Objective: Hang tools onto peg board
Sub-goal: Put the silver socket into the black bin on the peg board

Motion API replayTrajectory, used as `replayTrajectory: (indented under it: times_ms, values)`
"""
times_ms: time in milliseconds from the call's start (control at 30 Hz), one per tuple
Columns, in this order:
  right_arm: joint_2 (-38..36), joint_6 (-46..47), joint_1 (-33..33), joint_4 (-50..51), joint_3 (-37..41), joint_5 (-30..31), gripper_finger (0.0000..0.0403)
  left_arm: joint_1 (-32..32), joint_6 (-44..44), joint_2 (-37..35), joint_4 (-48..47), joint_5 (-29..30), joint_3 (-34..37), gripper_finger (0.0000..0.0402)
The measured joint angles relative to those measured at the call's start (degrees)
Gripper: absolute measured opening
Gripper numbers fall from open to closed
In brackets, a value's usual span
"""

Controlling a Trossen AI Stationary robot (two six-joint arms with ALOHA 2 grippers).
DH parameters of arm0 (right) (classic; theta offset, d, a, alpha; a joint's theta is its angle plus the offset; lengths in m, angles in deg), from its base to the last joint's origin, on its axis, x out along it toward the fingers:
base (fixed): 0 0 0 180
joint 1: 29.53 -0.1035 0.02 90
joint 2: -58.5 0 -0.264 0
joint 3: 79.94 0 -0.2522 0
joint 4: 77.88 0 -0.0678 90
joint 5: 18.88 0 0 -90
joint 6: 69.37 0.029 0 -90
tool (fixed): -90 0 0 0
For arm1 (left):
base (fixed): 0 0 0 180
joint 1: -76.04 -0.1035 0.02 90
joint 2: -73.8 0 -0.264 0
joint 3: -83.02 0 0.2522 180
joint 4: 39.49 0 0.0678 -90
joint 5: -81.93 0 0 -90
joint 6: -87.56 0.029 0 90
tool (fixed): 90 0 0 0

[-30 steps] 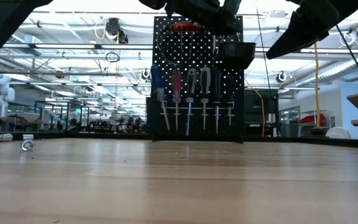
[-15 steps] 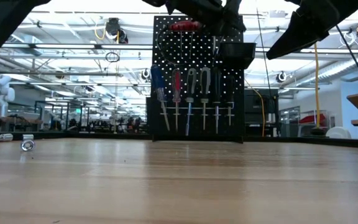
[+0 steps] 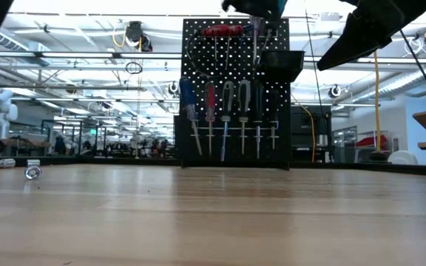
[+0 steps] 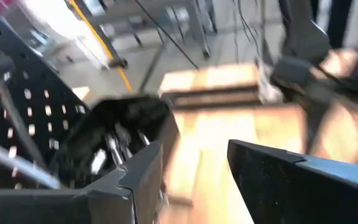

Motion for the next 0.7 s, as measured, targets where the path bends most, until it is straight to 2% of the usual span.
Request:
replayTrajectory:
  times_ms: [167,233,367,433,533,600,700]
  values:
    - [0.02,0.02,-0.01,-0.69,0.00,-0.02,0.0183,2.39,-2.77,-6.42,-21.61,-5.13,0.00,0.0189]
    - [0.35,0.00,-0.01,-1.44,0.00,0.00,0.0183,3.14,-6.61,-9.15,-31.77,-7.00,0.02,0.0189]
    - [2.51,-1.59,-0.01,-6.26,0.02,-0.19,0.0183,5.75,-15.91,-15.46,-45.22,-8.18,3.67,0.0189]
    - [4.49,-3.64,0.05,-10.28,0.02,-1.44,0.0183,8.21,-19.99,-19.57,-45.92,-7.12,8.43,0.0189]
    - [8.40,-8.39,0.79,-18.48,0.02,-6.80,0.0183,12.21,-25.98,-27.03,-43.21,-3.20,18.41,0.0189]
    - [11.69,-11.44,1.47,-25.88,0.02,-10.03,0.0183,14.76,-30.77,-32.51,-40.16,-0.43,26.21,0.0189]
    - [17.55,-14.32,2.62,-40.27,0.02,-10.87,0.0183,18.78,-38.58,-40.48,-33.73,3.09,38.29,0.0189]
